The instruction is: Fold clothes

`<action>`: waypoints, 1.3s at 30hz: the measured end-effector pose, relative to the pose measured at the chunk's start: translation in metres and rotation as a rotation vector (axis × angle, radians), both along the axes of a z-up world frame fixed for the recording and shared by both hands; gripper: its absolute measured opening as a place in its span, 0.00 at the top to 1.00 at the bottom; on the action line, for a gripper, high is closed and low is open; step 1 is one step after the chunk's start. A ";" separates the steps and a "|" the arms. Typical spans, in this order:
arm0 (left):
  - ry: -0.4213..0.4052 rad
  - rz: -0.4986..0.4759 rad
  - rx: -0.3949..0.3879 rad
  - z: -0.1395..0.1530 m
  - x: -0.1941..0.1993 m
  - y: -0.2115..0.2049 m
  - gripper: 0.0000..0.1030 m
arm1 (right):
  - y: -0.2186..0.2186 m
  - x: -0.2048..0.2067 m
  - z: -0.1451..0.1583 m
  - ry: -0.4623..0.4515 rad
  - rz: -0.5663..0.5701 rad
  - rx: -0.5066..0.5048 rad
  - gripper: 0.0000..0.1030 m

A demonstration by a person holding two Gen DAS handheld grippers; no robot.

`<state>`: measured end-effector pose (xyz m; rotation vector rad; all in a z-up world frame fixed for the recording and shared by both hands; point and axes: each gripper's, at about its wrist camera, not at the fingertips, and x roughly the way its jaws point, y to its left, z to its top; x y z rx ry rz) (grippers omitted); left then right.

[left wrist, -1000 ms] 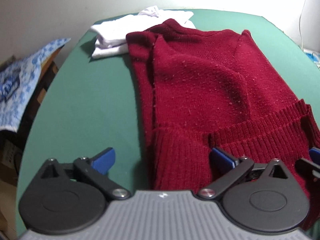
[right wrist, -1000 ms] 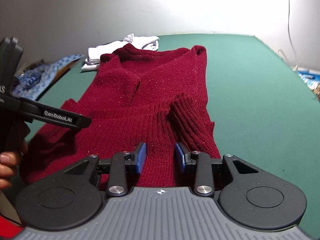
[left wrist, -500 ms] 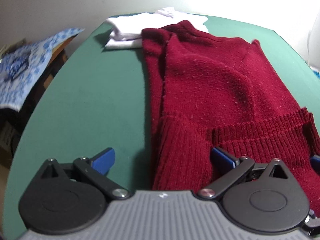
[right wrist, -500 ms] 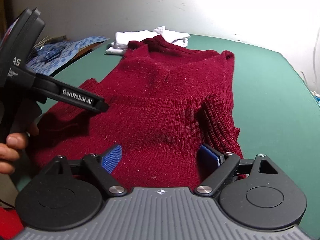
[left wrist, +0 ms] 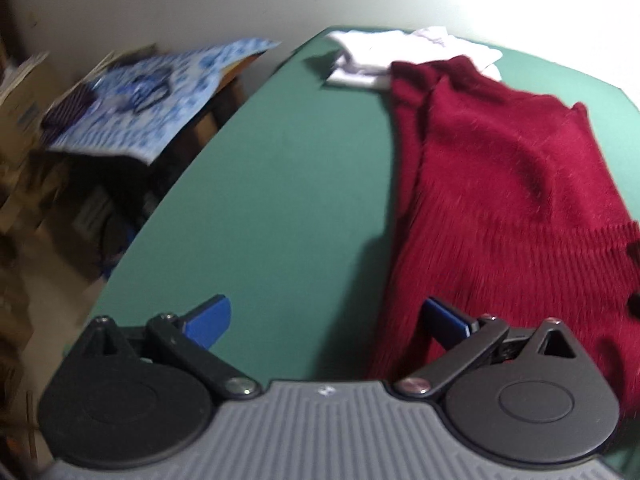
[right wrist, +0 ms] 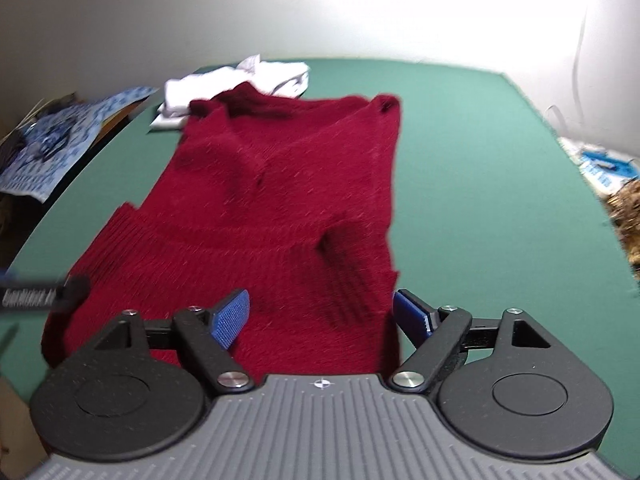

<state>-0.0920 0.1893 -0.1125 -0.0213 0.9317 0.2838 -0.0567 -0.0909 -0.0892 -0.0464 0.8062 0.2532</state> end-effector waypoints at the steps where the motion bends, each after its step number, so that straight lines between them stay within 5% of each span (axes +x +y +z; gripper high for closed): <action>1: 0.001 0.010 0.004 0.000 -0.006 -0.001 0.01 | 0.001 0.000 0.001 -0.003 -0.002 -0.006 0.19; 10: -0.007 -0.038 0.081 -0.002 -0.044 -0.018 0.01 | -0.005 -0.001 0.006 0.002 0.030 -0.005 0.18; 27: -0.004 -0.125 0.043 -0.014 -0.038 -0.014 0.01 | -0.015 -0.008 -0.001 0.046 0.089 0.000 0.20; 39: -0.017 -0.205 -0.076 -0.014 -0.052 0.005 0.01 | -0.059 -0.047 -0.010 0.015 0.094 0.077 0.20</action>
